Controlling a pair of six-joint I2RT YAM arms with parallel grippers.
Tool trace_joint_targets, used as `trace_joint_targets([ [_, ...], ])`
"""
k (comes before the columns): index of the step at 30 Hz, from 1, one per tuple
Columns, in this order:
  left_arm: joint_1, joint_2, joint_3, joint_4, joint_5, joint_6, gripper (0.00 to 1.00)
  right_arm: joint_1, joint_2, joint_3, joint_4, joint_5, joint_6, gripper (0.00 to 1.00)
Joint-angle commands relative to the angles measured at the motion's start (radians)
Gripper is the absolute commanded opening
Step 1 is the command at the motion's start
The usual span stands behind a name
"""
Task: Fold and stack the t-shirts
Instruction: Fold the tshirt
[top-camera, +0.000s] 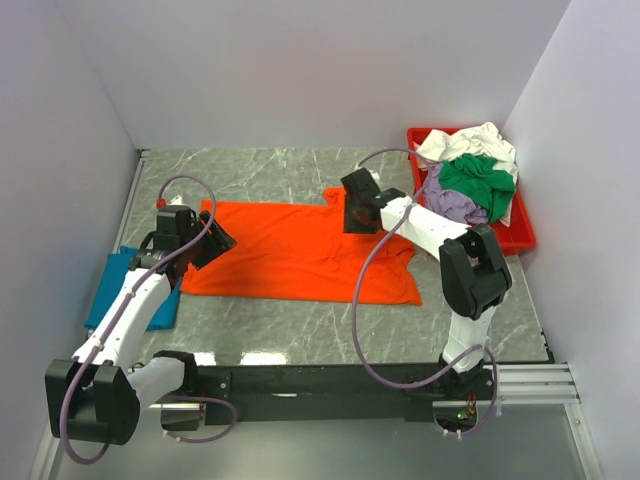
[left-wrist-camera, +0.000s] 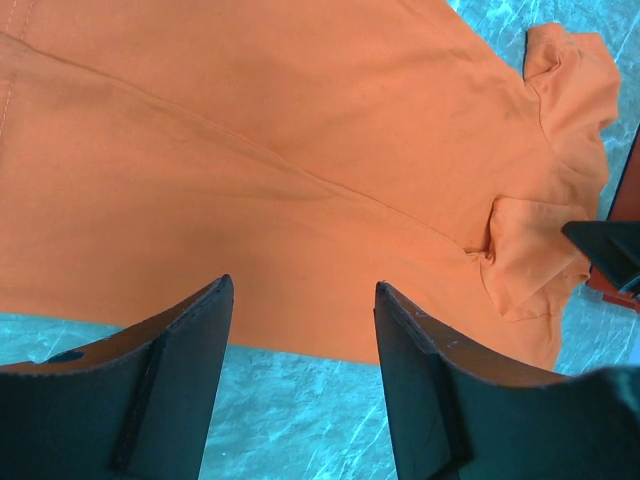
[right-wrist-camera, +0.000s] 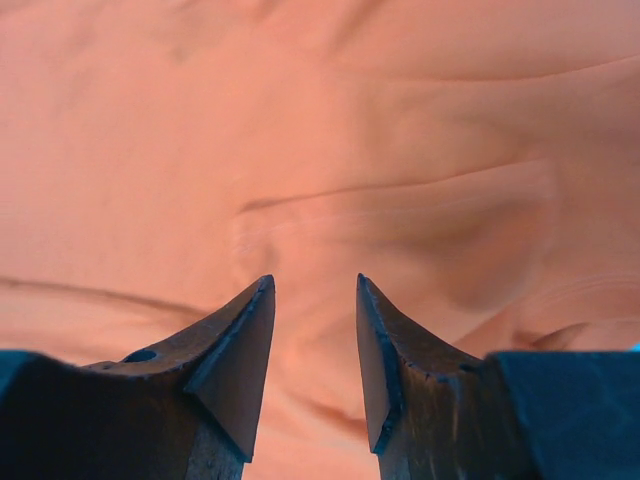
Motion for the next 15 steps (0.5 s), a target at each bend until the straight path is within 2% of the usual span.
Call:
trace_joint_targets([
  [1, -0.001, -0.026, 0.015, -0.013, -0.009, 0.033, 0.64, 0.031, 0.033, 0.045, -0.017, 0.049, 0.016, 0.45],
  [15, -0.001, -0.062, 0.002, -0.021, 0.019, 0.049, 0.64, 0.081, 0.197, 0.189, -0.052, 0.033, 0.030, 0.44],
])
